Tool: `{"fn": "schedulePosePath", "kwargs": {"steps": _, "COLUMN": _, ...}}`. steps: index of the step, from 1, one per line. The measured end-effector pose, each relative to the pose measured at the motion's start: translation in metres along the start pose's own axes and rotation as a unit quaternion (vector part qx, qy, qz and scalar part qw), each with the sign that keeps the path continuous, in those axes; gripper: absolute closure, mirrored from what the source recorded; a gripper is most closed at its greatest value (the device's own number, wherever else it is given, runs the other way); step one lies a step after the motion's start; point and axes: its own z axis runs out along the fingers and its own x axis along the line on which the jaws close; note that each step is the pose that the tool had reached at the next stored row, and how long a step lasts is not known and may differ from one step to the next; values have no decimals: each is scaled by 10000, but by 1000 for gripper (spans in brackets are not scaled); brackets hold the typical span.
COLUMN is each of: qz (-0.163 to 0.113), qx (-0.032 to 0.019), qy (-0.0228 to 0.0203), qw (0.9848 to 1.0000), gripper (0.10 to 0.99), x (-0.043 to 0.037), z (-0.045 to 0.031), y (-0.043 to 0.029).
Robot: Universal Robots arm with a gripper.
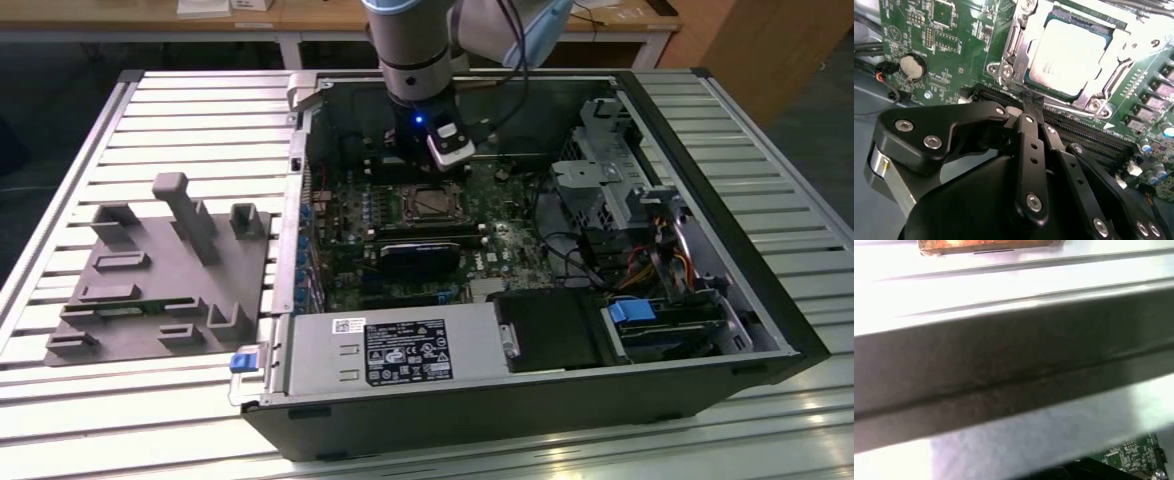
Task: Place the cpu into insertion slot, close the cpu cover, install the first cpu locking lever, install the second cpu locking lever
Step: 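Install the first cpu locking lever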
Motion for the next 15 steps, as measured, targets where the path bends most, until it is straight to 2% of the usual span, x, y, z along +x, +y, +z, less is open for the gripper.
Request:
{"fn": "schedulePosePath", "kwargs": {"steps": 5, "qz": 0, "qx": 1, "qy": 0, "qw": 10000, "gripper": 984, "x": -10, "z": -60, "y": 10}}
{"fn": "schedulePosePath", "kwargs": {"steps": 15, "qz": 0, "qx": -1, "qy": 1, "qw": 10000, "gripper": 984, "x": -3, "z": -57, "y": 35}}
